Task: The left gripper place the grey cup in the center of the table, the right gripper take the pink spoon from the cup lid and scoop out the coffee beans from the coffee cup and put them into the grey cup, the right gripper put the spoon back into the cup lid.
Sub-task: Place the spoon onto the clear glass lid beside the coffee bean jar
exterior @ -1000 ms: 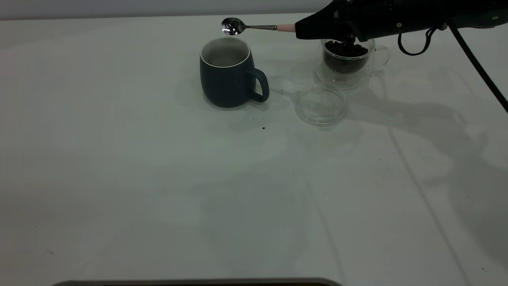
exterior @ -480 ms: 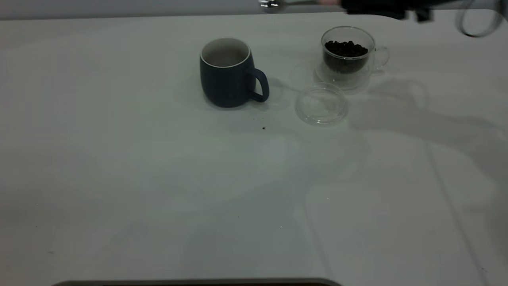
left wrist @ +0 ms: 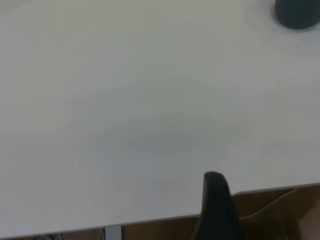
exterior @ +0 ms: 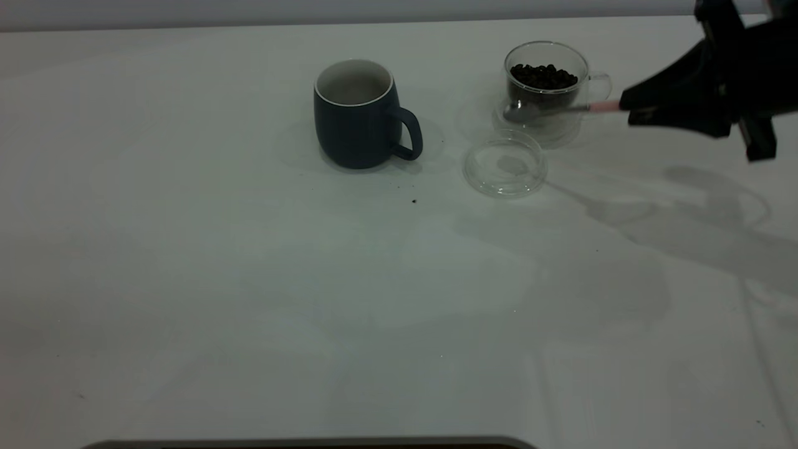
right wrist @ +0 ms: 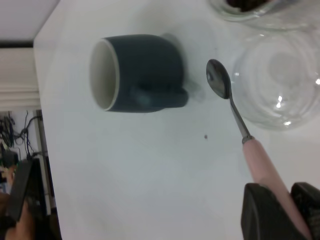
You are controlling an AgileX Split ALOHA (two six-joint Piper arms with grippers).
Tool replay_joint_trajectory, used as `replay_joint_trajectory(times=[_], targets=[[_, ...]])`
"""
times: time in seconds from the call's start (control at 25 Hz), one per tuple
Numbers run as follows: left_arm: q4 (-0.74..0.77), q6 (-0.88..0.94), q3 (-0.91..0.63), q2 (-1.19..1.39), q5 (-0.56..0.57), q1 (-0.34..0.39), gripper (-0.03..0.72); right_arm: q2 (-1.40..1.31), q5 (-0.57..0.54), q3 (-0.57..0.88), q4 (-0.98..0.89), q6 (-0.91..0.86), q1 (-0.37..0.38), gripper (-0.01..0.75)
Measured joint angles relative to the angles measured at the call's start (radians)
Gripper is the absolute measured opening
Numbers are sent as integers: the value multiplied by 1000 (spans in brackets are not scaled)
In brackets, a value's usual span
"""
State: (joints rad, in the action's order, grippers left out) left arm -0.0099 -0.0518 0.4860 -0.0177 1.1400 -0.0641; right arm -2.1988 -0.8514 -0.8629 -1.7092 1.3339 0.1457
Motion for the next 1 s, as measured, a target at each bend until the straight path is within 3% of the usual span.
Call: replay_joint_trajectory(times=[0.56,1.0], targets=[[0,-3,0,0,0,0,567,-256,-45,-192,-21,-15,0,110],[0,-3,0,0,0,0,567,-281,-65,-208,-55,3,-35,110]])
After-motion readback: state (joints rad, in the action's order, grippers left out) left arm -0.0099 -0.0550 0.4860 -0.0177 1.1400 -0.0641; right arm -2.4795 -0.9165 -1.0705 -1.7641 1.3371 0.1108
